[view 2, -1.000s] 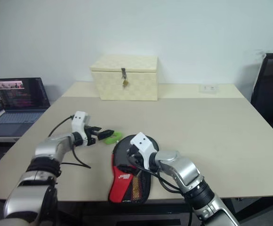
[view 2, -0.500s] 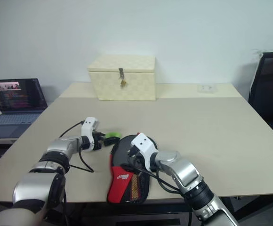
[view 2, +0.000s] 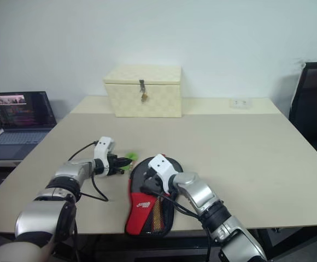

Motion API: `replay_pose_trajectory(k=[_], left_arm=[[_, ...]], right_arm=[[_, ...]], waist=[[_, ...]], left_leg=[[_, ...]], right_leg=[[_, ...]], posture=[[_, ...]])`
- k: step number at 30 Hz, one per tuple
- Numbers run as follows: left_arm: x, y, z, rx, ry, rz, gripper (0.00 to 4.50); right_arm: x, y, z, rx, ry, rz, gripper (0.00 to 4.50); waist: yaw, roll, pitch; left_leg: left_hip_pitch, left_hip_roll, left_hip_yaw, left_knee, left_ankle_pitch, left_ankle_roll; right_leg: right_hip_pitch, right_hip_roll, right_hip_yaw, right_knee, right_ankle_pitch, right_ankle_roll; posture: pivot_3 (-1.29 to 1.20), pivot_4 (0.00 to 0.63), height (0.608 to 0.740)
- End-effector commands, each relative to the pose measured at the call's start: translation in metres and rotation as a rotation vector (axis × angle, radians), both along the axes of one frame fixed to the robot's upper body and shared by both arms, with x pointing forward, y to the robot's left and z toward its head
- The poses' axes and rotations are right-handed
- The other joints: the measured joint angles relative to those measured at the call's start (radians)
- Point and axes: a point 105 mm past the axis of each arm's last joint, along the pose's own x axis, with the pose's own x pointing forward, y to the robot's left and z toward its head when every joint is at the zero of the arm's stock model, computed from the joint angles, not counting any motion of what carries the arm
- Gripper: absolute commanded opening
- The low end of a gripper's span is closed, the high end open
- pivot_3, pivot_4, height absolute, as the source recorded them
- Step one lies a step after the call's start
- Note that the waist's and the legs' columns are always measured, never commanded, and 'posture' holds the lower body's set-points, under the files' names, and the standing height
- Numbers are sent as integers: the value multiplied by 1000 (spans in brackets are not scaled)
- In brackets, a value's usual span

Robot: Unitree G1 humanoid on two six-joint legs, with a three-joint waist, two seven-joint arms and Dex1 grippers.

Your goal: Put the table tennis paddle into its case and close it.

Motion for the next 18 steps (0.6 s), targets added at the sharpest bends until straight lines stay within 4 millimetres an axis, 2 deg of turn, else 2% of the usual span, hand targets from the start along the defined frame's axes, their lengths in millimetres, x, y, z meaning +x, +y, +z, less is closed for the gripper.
replay_pose_trajectory(k=[1,6,12,18], left_arm=[[15,-3,27,138,-124,17,4],[28,-22,43,281,-210,-6,4],[39,-64,59,397,-300,-85,4],[43,-112,72,575,-411,-214,4]], right_arm=[[-6,-14,-27,-77,72,-7,4500],[-10,-21,-32,-116,70,2,4500],[-14,-34,-38,-153,90,-8,4500],[-28,-41,-50,-197,124,16,4500]], waist=[[1,0,0],[6,-1,-1],[9,-1,-1],[14,-2,-1]], left_leg=[[0,0,0,0,0,0],[0,-1,0,1,0,0],[-1,-2,0,0,0,0],[-1,-2,0,0,0,0]], right_leg=[[0,0,0,0,0,0],[0,0,-1,0,0,0],[0,0,0,-1,0,1],[0,0,0,-1,0,1]], posture=[[0,150,740],[0,150,740],[0,150,740],[0,150,740]])
